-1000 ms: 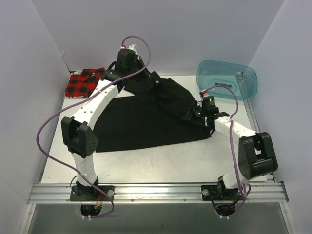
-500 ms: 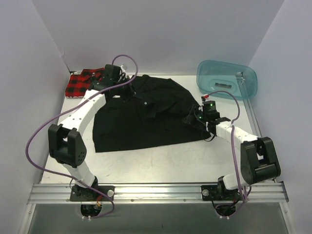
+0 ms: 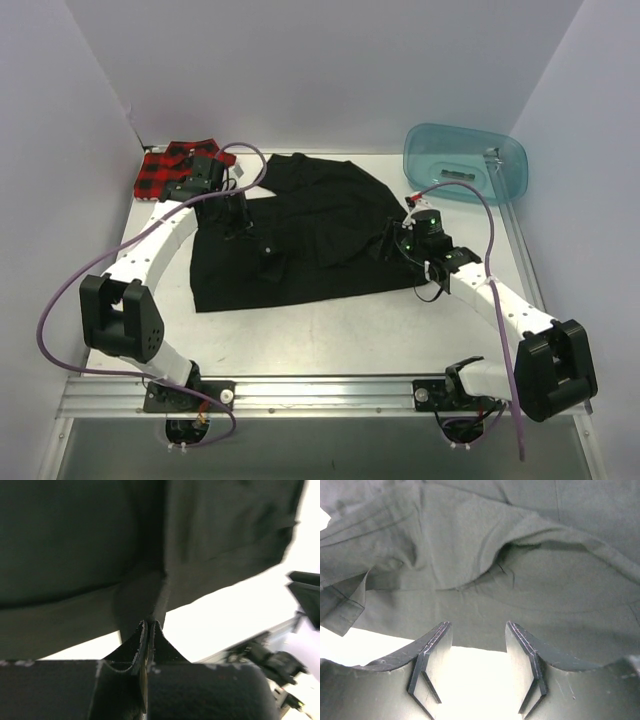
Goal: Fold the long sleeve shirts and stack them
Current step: Fold the shirt
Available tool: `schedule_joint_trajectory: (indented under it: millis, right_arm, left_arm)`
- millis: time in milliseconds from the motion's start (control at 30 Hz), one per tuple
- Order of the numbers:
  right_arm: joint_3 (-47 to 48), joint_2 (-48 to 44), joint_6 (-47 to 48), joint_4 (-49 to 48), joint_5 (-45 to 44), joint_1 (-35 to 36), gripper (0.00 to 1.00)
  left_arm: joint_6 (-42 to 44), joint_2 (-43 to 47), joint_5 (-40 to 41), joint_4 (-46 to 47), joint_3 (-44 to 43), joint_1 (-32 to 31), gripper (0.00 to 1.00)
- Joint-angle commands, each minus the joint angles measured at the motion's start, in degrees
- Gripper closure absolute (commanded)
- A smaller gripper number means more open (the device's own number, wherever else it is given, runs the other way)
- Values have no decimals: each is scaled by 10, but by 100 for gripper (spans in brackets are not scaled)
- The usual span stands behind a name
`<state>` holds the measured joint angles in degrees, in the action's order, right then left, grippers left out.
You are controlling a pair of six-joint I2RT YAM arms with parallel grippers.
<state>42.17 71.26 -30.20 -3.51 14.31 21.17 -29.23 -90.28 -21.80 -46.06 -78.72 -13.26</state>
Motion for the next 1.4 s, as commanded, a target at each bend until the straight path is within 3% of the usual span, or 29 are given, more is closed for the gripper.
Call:
schedule_joint_trajectory:
  millis: [0, 333, 433, 567, 767, 867, 900, 967, 1000, 1100, 1300, 1367]
  right_arm:
    - [-3, -12, 15, 29, -24, 9, 53]
    - [-7, -9, 17, 31, -29, 15, 53]
    - [-6, -8, 15, 32, -29, 15, 53]
    - [-7, -13, 19, 32, -33, 15, 53]
    - [-13, -8, 16, 32, -34, 14, 53]
    - [-15, 2, 15, 28, -32, 16, 53]
    - [-15, 7, 13, 27, -31, 17, 52]
    - [-15, 12, 7, 23, -31, 19, 52]
    - [-16, 14, 4, 18, -30, 20, 52]
    - [-22, 16, -11, 4, -29, 24, 52]
    - [-24, 34, -26, -18, -25, 34, 52]
    - [-24, 40, -33, -25, -22, 37, 52]
  left_arm:
    - [44, 0, 68, -54, 12, 13, 100]
    - [33, 50, 127, -106, -6, 32, 95]
    - [14, 42, 100, -110, -7, 51, 95]
    - [-28, 66, -2, -69, 5, 62, 94]
    - [-33, 63, 25, -55, 45, 82, 85]
    - [-37, 54, 47, -4, 86, 99, 73]
    - [-36, 50, 60, 9, 105, 100, 55]
    - [-35, 44, 96, 27, 119, 104, 40]
    - [-36, 47, 100, 33, 134, 105, 22]
    - [-44, 73, 134, 52, 154, 106, 3]
    - [-45, 131, 178, 57, 206, 89, 3]
    - [-57, 137, 172, 82, 245, 75, 10]
